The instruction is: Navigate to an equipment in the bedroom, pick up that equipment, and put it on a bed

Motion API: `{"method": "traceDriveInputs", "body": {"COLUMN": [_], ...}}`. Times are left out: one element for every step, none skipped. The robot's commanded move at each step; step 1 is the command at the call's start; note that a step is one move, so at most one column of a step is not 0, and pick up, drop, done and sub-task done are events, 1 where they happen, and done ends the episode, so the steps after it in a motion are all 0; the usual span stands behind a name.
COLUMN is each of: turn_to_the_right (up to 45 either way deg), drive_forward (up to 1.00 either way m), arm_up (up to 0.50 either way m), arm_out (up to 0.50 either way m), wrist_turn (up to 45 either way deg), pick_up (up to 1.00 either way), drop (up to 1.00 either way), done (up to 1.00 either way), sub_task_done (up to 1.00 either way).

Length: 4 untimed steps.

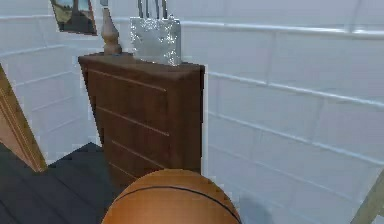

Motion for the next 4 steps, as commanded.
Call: {"method": "traceDriveInputs", "body": {"turn_to_the_right": [45.0,15.0,0.0,0.0], "drive_forward": [0.0,0.0,0.0,0.0], "arm_up": [0.0,0.0,0.0,0.0], "arm_out": [0.0,0.0,0.48,0.0], "wrist_turn": [0.0,0.0,0.0,39.0], "pick_up": [0.0,0.0,0.0,0.0], "drop": [0.0,0.0,0.0,0.0], "done": [0.0,0.0,0.0,0.0], "sub_task_done": [0.0,0.0,0.0,0.0]}}
